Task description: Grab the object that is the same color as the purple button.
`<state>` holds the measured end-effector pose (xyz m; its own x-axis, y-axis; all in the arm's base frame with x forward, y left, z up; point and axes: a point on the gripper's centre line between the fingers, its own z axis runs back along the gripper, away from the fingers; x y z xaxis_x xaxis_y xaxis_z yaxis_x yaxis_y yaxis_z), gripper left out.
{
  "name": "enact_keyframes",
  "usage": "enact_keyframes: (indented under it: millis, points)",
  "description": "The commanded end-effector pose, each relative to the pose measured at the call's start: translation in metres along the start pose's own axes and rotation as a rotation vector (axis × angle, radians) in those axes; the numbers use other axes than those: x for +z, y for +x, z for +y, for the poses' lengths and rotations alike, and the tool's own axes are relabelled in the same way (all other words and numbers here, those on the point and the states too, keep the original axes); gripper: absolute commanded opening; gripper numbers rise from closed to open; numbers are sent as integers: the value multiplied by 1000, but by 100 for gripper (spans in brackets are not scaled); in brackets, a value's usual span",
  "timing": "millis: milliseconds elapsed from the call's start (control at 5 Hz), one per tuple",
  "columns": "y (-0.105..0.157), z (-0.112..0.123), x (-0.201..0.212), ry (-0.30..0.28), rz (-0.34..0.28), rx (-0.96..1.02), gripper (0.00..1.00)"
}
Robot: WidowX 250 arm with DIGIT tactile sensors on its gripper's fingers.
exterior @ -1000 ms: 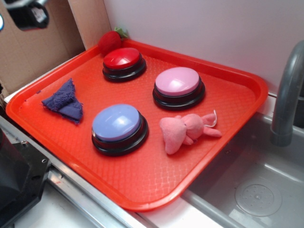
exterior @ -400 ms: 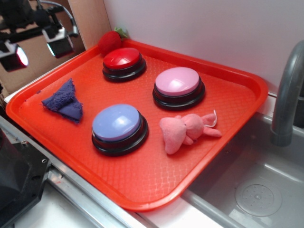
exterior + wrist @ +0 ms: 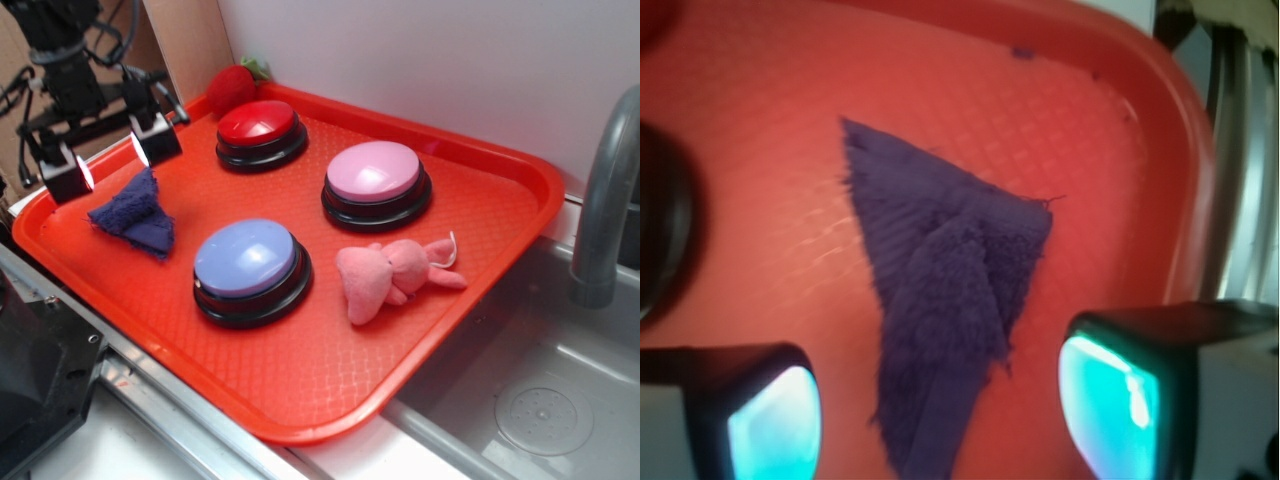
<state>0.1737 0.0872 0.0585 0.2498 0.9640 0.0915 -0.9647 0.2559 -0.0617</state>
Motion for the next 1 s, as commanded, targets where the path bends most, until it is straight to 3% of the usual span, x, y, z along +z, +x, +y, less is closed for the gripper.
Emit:
enact_keyframes:
  millis: [0,600,800]
  points:
    - [3,8,-27,29,-12,52,100]
    - [2,8,-45,-28,37,35,100]
    - [3,8,-42,-36,29,35,0]
